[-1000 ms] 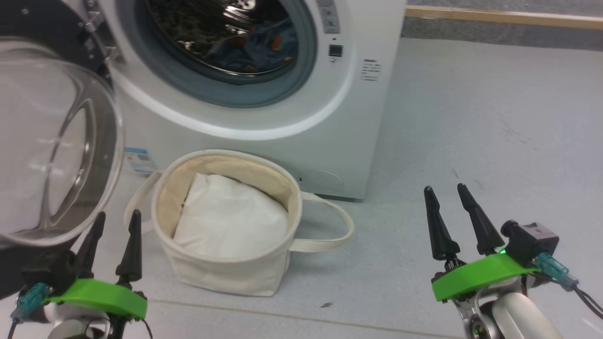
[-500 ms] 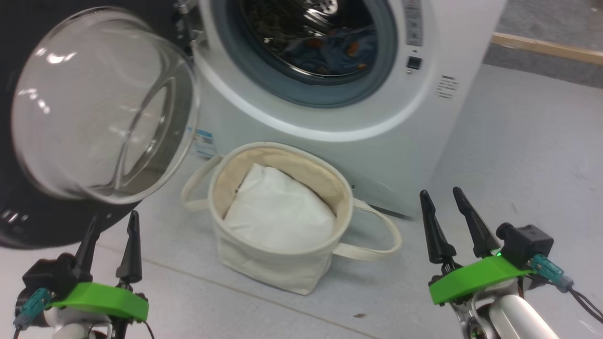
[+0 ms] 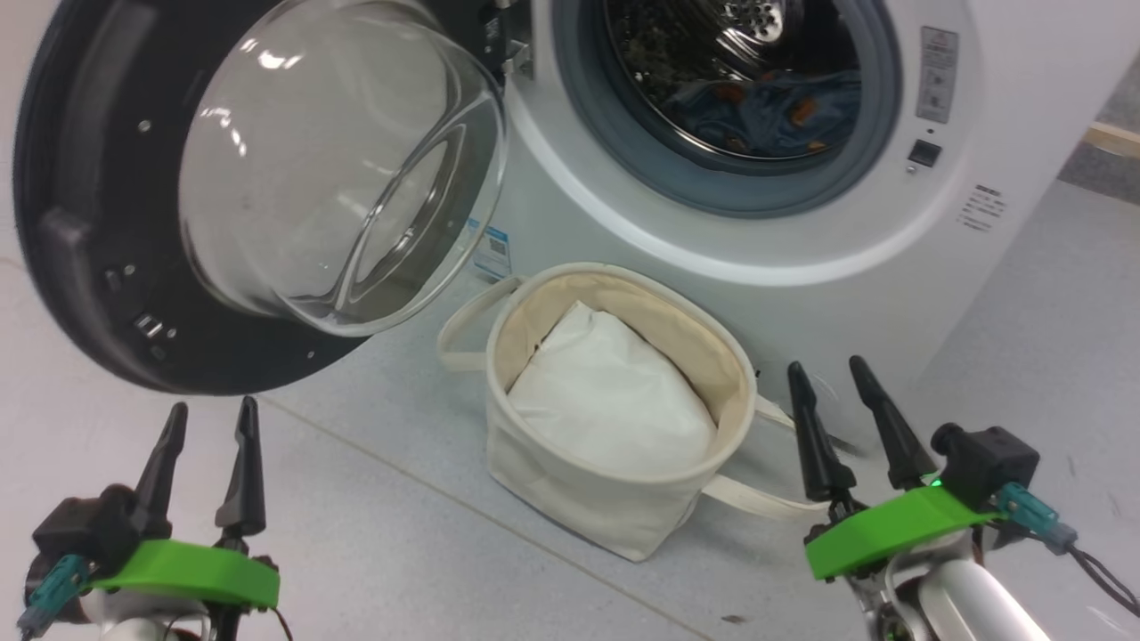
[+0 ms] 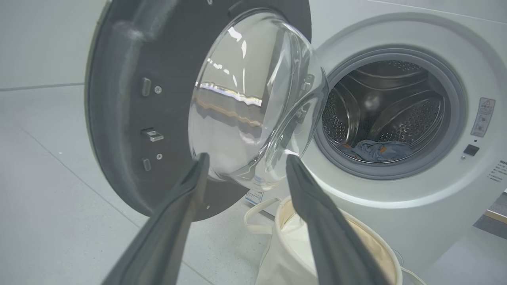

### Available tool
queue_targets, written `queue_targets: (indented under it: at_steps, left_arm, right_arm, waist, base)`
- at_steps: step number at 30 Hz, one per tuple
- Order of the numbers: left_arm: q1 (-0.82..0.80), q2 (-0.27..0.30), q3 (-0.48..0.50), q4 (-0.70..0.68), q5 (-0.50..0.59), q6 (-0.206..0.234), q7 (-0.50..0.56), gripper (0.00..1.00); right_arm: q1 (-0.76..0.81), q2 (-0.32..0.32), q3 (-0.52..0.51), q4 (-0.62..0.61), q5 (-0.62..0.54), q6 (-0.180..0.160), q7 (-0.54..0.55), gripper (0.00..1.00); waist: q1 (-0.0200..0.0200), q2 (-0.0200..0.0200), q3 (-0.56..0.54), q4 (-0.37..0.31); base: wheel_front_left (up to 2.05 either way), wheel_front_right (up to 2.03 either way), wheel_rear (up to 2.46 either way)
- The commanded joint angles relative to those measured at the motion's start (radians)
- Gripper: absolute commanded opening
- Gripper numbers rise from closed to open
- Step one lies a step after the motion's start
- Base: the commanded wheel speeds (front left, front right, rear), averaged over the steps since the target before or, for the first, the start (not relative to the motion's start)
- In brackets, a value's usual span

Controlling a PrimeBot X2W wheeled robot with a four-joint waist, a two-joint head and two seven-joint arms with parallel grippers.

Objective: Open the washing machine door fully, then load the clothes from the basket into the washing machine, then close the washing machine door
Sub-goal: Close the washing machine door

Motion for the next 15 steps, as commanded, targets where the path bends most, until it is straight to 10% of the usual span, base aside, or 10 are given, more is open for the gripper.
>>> queue_targets:
  at_steps: [1,15]
  left_arm:
    - [-0.025,0.015,0.04,-0.042,-0.005,-0.006,-0.012,1.0]
    - [0.026,-0.007,0.099,-0.092,0.009,-0.006,-0.012,1.0]
  right_arm:
    - [-0.022,-0.001,0.02,-0.028,0.007,0.001,-0.005,1.0]
    - [-0.093,-0.002,0.104,0.002,0.042,0.001,-0.005,1.0]
  waist:
    - [0.0,0.0,0.003,0.007]
    - [0.0,0.0,0.018,0.028]
  base:
    - [0.0,0.0,0.0]
    - [0.0,0.0,0.0]
